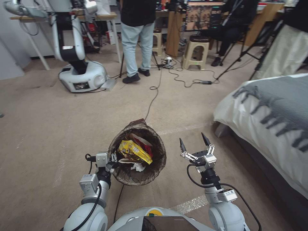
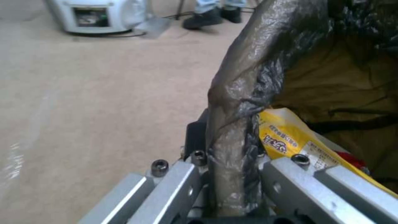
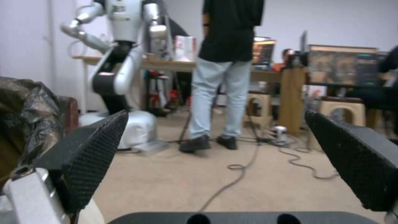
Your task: Pick up the trash bin, then pick up the garbage from the floor and place it into the trash bin.
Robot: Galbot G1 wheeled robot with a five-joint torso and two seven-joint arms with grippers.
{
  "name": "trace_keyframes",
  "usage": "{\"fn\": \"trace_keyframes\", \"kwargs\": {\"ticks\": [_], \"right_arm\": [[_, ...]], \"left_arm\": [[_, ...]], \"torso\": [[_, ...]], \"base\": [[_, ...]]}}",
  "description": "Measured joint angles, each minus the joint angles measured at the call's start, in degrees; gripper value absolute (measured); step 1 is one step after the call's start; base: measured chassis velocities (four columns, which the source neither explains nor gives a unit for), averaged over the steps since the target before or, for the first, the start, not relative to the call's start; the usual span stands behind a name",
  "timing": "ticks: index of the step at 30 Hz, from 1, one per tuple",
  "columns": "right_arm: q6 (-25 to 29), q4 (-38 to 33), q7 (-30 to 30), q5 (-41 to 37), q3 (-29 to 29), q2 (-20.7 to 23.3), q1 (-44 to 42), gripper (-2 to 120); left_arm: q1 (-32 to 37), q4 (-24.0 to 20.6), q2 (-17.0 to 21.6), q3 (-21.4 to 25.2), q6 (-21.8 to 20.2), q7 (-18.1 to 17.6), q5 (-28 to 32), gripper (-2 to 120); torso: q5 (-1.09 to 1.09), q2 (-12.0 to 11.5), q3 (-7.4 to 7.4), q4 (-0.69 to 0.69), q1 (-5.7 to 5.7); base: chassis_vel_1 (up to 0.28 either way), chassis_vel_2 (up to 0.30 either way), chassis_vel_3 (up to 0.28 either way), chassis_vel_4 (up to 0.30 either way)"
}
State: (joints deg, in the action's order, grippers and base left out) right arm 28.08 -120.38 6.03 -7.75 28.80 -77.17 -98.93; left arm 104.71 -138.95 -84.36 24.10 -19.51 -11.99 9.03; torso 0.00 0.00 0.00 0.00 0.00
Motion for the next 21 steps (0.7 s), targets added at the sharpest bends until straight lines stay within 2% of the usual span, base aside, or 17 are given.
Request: {"fn": "trace_keyframes", "kwargs": {"ticks": [12, 15, 21], "right_arm": [[-0.3, 0.2, 0.1, 0.1, -0.3, -0.1, 0.2, 100], [-0.3, 0.3, 0.2, 0.1, -0.3, -0.1, 0.3, 100], [-0.2, 0.6, 0.4, 0.1, -0.3, -0.3, 0.2, 100]], "left_arm": [[-0.2, 0.0, 0.2, 0.1, 0.6, -0.6, 0.3, 0], [0.0, 0.2, 0.3, -0.7, 0.8, -0.3, 0.1, 0], [0.3, 0.7, 0.6, -1.5, 0.5, 0.3, 1.1, 0]], "torso": [[0.0, 0.0, 0.0, 0.02, 0.0], [0.0, 0.0, 0.0, -0.03, 0.0], [0.0, 0.0, 0.0, 0.0, 0.0]], "base": [[0.108, 0.093, 0.097, 0.1], [0.0, 0.0, 0.0, 0.0], [0.0, 0.0, 0.0, 0.0]]}}
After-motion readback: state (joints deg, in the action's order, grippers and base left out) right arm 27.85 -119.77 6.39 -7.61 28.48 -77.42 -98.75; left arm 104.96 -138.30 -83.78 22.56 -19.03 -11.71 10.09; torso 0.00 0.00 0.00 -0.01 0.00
